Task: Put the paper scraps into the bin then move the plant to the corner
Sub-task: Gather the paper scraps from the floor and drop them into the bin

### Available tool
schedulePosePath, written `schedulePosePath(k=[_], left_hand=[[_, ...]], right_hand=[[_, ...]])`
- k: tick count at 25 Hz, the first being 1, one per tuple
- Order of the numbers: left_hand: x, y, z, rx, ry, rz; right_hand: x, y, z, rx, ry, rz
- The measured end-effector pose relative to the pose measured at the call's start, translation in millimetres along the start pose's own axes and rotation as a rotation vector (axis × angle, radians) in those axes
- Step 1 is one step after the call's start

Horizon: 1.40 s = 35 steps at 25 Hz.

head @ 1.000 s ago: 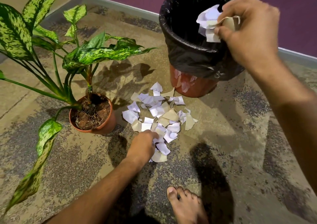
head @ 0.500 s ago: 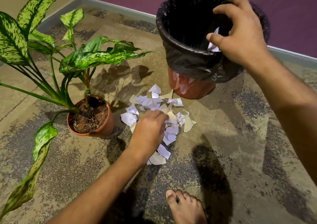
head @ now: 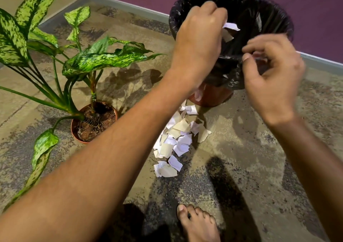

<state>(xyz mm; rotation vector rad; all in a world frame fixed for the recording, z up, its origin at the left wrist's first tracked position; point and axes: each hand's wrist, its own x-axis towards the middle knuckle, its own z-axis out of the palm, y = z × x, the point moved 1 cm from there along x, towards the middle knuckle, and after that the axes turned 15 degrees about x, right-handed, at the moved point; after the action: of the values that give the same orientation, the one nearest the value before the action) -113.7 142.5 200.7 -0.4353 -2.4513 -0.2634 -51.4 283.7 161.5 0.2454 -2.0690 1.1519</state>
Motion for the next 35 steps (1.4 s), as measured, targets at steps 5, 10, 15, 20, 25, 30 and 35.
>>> schedulePosePath(k=[5, 10, 15, 20, 25, 30, 35], left_hand=[[10.8, -1.2, 17.1, 0.039, -0.143, 0.006], [-44.7, -10.5, 13.2, -0.106, 0.079, 0.156], [-164.5, -46.2, 41.1, -0.068, -0.124, 0.056], [-248.5, -88.1, 73.1, 0.068, -0.750, -0.123], [-259.8, -106.0, 88.6, 0.014, -0.923, -0.249], [-252.0, -97.7, 100.5, -0.058, -1.013, -0.312], [-250.2, -89.4, 104.7, -0.155, -0.974, -0.382]], right_hand=[[-59.1, 14.7, 0.7, -0.070, -0.283, 0.183], [-116.9, 59.1, 10.2, -0.227, -0.728, 0.462], [-159.7, 98.7, 22.5, -0.375, -1.104, 0.645], [-167.1, 112.8, 43.4, -0.373, -1.129, 0.603], [-155.8, 113.7, 69.5, -0.465, -1.201, 0.518], [-150.8, 106.5, 100.9, -0.361, -1.251, 0.443], [-161.6, 87.6, 122.8, -0.280, -1.262, 0.314]])
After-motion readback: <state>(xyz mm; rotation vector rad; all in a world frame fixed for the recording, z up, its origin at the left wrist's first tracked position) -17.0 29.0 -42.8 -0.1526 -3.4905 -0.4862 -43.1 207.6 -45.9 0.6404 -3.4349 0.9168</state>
